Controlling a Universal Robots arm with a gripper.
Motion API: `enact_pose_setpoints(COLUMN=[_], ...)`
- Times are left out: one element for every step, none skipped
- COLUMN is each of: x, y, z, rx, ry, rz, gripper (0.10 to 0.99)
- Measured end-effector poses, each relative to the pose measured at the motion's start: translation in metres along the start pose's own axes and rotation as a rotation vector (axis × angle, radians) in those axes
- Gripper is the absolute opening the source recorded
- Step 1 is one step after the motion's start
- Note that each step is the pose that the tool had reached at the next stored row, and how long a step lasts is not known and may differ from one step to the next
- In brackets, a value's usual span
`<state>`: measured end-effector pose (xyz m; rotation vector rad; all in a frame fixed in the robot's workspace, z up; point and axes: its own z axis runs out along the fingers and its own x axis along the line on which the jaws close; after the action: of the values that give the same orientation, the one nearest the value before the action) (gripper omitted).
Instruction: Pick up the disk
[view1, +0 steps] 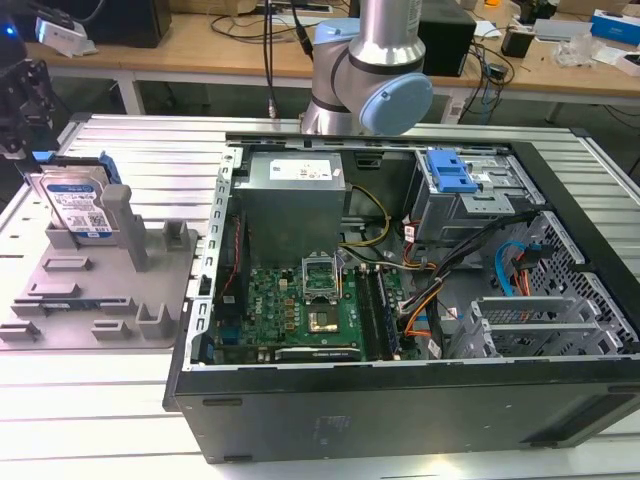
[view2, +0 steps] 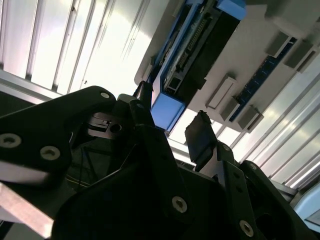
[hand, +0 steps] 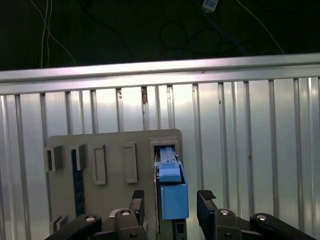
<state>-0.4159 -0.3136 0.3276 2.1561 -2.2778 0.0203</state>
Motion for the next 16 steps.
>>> enact_pose_setpoints(x=[0.0000,0.0000,0.0000,0.0000,0.0000,0.0000,0.0000,0.0000,-0.0001,-0.0001,-0.0001,-0.0001,-0.0001,-0.0001,-0.0001,-0.0001], y=[0.0000,0.0000,0.0000,0.0000,0.0000,0.0000,0.0000,0.0000,0.0000,0.0000,0.0000,0.0000,0.0000,0.0000,0.0000,0.0001], z=[0.0005,0.0011,0.0016,0.0020,0.0024,0.0031,0.0037,0.0042,0.0050,0.0055,0.0061,0.0067,0.0072,0.0080,0.0092,0.0102], rx=[0.000,0.000,0.000,0.000,0.000,0.000,0.000,0.000,0.000,0.000,0.000,0.000,0.000,0.000,0.000,0.000], ry=[0.0000,0.0000,0.0000,0.0000,-0.0001,0.0000,0.0000,0.0000,0.0000,0.0000,0.0000,-0.0001,0.0000,0.0000,-0.0001,-0.0001], rz=[-0.001,-0.002,-0.003,-0.004,-0.005,-0.006,-0.006,-0.007,-0.007,-0.008,-0.008,-0.009,-0.009,-0.010,-0.011,-0.012], gripper=[0.541,0.541,0.541,0.541,0.541,0.541,0.541,0.541,0.541,0.541,0.541,0.541,0.541,0.541,0.541,0.541])
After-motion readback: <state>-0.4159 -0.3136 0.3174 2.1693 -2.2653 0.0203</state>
